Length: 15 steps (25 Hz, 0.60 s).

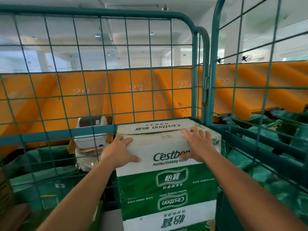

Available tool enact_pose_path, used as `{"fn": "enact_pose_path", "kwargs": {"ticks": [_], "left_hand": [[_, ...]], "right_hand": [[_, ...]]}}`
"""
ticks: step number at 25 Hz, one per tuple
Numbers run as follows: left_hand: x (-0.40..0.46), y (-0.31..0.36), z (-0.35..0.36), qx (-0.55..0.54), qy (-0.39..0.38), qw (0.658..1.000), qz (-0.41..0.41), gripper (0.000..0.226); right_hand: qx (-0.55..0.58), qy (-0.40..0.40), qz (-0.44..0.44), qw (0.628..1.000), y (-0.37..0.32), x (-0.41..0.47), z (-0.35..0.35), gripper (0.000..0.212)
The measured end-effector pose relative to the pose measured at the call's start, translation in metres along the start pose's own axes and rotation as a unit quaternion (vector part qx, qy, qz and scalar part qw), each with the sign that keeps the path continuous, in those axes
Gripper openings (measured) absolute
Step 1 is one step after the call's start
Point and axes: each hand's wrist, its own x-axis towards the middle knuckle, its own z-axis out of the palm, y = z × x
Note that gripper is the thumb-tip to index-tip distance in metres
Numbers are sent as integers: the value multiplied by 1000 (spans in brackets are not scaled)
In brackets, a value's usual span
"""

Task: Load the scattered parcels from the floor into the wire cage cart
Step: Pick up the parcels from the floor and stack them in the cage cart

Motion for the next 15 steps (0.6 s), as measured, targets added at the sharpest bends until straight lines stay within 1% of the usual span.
{"fn": "enact_pose_path", "kwargs": {"ticks": [5, 7, 10, 12, 13, 15], "left_hand": [[-4, 1, 2, -3, -1, 1000, -7, 103], [-5, 2, 3, 12, 3, 1000, -15, 101], [-15, 11, 4, 107, 73, 991, -32, 89], [-32, 20, 8, 171, 103, 980, -8, 80], [-43, 22, 11, 180, 109, 978, 9, 80], [-62, 22, 5, 152, 109, 982, 23, 81]], "right_hand": [[0, -17, 16, 1000, -3, -4, -3, 108], [-24, -16, 25, 999, -6, -5, -1, 111], [-103, -32, 64, 992, -14, -6, -6, 113], [-109, -54, 96, 988, -22, -15, -15, 109], [-91, -53, 102, 989, -25, -23, -20, 104], [-43, -34, 90, 994, -25, -40, -33, 92]]}}
